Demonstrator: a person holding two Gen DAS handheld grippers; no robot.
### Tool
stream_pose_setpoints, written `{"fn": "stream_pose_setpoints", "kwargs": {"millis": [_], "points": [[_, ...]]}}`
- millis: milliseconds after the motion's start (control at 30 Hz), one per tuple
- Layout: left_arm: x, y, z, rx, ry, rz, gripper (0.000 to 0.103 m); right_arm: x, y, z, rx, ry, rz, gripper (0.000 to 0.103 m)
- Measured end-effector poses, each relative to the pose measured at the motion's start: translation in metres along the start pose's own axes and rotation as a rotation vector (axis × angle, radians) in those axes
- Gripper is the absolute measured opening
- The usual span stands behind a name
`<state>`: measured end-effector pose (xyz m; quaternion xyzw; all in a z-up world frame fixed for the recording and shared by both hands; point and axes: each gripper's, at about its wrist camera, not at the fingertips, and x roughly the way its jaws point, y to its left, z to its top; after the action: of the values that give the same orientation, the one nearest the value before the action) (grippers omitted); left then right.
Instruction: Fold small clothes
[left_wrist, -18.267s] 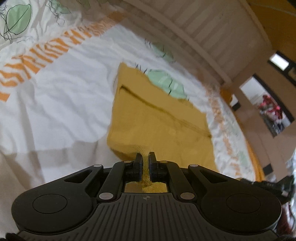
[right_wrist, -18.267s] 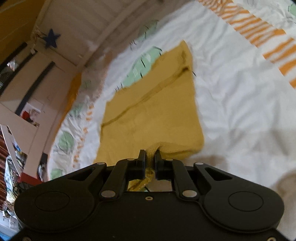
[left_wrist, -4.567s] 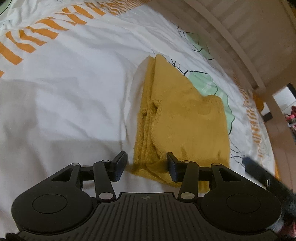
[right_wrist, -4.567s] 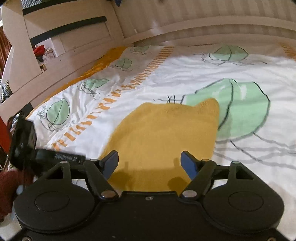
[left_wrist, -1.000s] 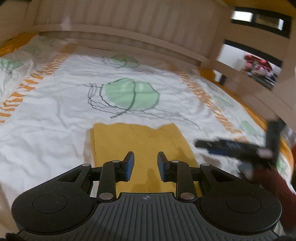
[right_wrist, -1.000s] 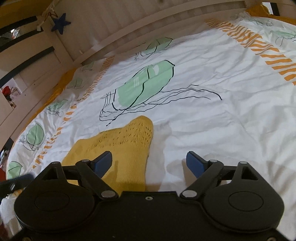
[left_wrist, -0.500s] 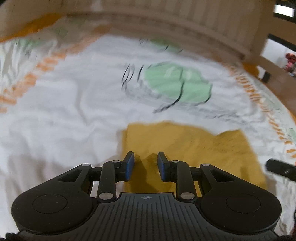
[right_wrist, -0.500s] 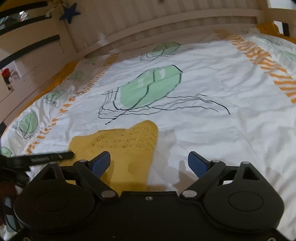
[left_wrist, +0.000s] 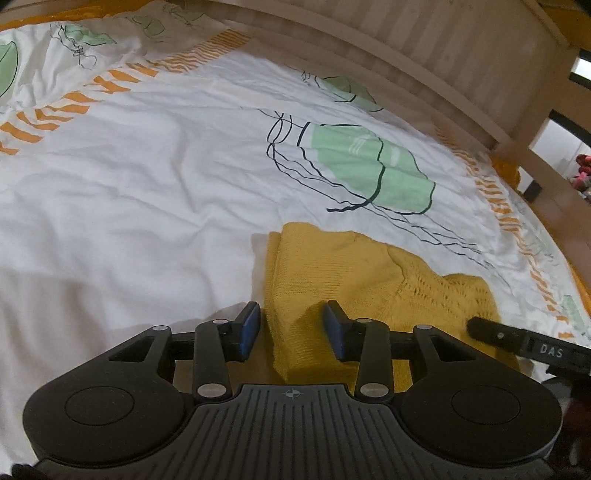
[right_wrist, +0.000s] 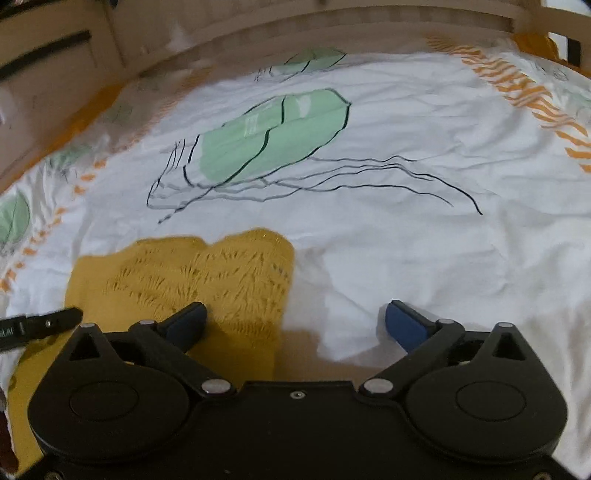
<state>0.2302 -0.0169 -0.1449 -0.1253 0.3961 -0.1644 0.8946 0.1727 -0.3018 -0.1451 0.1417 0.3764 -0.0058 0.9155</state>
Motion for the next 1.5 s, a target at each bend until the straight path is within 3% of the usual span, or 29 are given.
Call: {"fn": "stream_pose_setpoints", "kwargs": {"millis": [233, 400, 500, 700, 933, 1133, 1500], "points": [[-0.008, -0.003, 0.002, 0.008, -0.006, 0.036, 0.047, -0.025, -0.009, -0.006, 0.037, -0.087, -0.014, 0.102], [-0.044, -0.010, -0.005, 0.055, -0.052, 0.083, 0.070, -0.066, -0.008, -0.002, 0.072, -0.188, 0.019, 0.102], [-0.071, -0.017, -0.013, 0.083, -0.082, 0.093, 0.078, -0.094, -0.002, -0.008, 0.088, -0.228, 0.044, 0.102], [-0.120, -0.032, -0.036, 0.107, -0.110, 0.122, 0.097, -0.139, 0.011, -0.039, 0.143, -0.214, 0.066, 0.102], [-0.149, -0.047, -0.069, 0.134, -0.067, 0.085, 0.097, -0.168, 0.025, -0.078, 0.125, -0.146, 0.003, 0.103], [-0.162, -0.059, -0.092, 0.164, -0.057, 0.098, 0.097, -0.178, 0.035, -0.094, 0.064, -0.131, -0.031, 0.102], [-0.166, -0.068, -0.103, 0.207, -0.037, 0.236, 0.096, -0.178, 0.042, -0.111, 0.005, -0.124, -0.048, 0.102]]}}
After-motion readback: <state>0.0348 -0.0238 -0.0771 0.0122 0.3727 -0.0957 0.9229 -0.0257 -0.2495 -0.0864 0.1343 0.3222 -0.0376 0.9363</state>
